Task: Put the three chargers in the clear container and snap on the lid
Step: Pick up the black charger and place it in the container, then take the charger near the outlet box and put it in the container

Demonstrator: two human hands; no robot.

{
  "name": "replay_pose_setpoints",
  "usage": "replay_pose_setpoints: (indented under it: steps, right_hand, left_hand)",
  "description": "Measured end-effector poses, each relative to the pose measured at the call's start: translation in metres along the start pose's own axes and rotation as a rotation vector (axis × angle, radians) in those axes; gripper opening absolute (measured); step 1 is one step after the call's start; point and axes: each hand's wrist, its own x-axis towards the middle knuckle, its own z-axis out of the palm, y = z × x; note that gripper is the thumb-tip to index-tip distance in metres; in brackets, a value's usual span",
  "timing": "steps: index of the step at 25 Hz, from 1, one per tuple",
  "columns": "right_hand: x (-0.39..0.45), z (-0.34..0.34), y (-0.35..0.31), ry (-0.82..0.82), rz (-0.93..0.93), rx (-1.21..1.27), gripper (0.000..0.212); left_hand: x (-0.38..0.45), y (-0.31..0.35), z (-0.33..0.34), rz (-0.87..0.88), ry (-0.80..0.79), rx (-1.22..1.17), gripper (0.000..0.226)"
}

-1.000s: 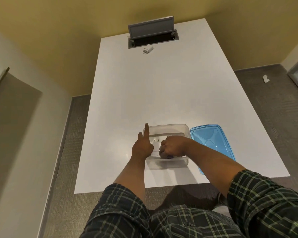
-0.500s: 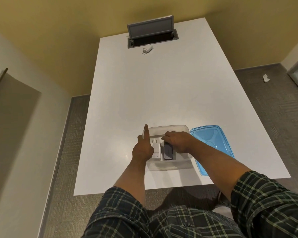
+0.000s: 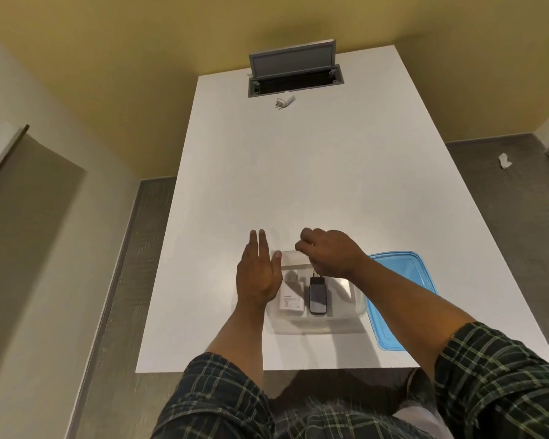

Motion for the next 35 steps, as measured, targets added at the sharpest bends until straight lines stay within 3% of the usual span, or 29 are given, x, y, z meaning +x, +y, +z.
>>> replay_pose_setpoints:
  steps: [4,9,13,16,19,22,28,35]
  right_hand:
    - [0.037,-0.004,0.029,0.085,0.419,0.084,0.03]
    - [0.064,0.021,0.066,-0.183,0.749,0.18,0.045]
    - [0.087,0.052,0.084,-0.332,0.785,0.272,0.049]
    - [0.108,0.067,0.101,-0.353,0.766,0.28,0.049]
    - [0.132,0.079,0.123,-0.358,0.753,0.229,0.047]
    - [0.154,0.089,0.146,-0.465,0.726,0.125,0.045]
    - [0.195,0.098,0.188,-0.502,0.676,0.098,0.033]
    - [0.244,0.095,0.233,-0.464,0.748,0.151,0.053]
  left_hand:
    - [0.039,-0.012,-0.012,0.042,0.003,0.122,0.063]
    - [0.086,-0.027,-0.008,0.011,0.0,0.16,0.063]
    - [0.122,-0.037,0.017,0.038,-0.126,0.199,0.062]
    - [0.142,-0.036,0.034,0.057,-0.152,0.183,0.063]
    - [0.161,-0.031,0.052,0.048,-0.168,0.116,0.067]
    - [0.181,-0.029,0.073,0.037,-0.194,0.132,0.073]
    - [0.224,-0.026,0.095,0.051,0.024,0.203,0.069]
    - [0.275,-0.02,0.105,0.056,0.115,0.177,0.066]
